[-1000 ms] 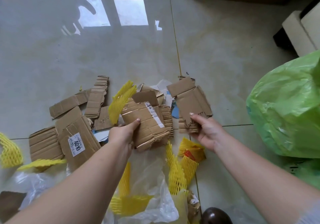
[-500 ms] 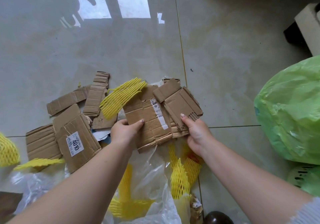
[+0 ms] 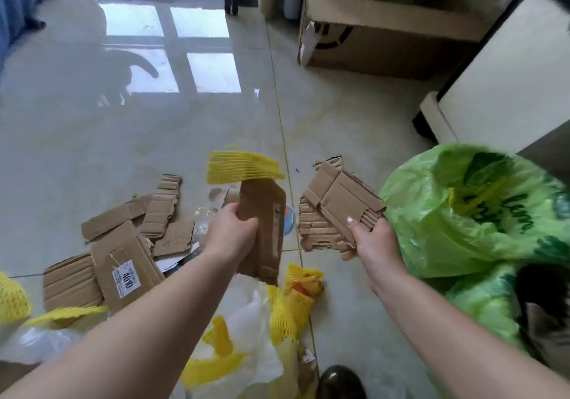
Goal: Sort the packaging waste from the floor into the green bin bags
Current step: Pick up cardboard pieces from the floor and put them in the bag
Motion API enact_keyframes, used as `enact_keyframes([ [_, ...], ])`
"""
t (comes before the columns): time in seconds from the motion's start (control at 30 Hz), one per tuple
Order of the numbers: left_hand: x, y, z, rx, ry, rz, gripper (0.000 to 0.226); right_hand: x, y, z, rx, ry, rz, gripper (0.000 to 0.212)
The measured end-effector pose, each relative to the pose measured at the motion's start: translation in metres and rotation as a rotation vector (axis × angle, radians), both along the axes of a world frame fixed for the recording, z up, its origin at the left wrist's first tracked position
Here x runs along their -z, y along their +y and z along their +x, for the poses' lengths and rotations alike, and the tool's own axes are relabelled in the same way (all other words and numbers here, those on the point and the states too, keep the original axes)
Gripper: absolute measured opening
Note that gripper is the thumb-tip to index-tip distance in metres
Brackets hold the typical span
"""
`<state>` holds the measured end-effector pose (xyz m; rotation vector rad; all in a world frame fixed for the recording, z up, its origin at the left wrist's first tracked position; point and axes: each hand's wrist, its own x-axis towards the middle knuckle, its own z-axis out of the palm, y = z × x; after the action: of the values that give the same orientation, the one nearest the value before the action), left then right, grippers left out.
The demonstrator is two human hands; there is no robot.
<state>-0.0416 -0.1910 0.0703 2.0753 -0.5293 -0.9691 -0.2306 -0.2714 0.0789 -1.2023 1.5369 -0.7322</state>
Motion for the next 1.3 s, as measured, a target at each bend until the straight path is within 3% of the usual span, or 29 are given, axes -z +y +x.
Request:
enact_keyframes([
  [0.1,-0.039,-0.004,-0.013,0.28,-0.334,0.091,0.019,-0.035,0.01,-0.026,-0.02,0.083,-0.085,0.015],
  [0.2,-0.072,-0.001,-0.029,0.413,-0.523,0.155,0.029,-0.058,0.022,-0.052,-0.006,0.119,-0.113,0.015],
  [0.3,-0.101,0.006,-0.048,0.462,-0.573,0.162,0.031,-0.079,0.035,-0.079,0.05,0.097,-0.131,0.007],
  [0.5,-0.146,0.013,-0.098,0.564,-0.62,0.114,0.026,-0.115,0.062,-0.133,0.19,0.085,-0.18,0.022],
  [0.7,-0.173,0.005,-0.179,0.612,-0.511,-0.02,0.03,-0.133,0.087,-0.198,0.404,0.085,-0.154,0.035],
  [0.87,-0.186,-0.007,-0.263,0.648,-0.343,-0.145,0.027,-0.148,0.103,-0.26,0.53,0.119,-0.163,0.011],
  [1.0,-0.189,-0.016,-0.315,0.616,-0.11,-0.214,0.027,-0.152,0.104,-0.297,0.534,0.202,-0.238,0.017],
  [1.1,-0.179,-0.022,-0.341,0.594,-0.04,-0.225,0.03,-0.145,0.1,-0.313,0.495,0.269,-0.238,0.021],
  [1.3,-0.15,-0.032,-0.368,0.675,0.164,-0.217,0.042,-0.124,0.088,-0.316,0.261,0.443,-0.133,0.012],
])
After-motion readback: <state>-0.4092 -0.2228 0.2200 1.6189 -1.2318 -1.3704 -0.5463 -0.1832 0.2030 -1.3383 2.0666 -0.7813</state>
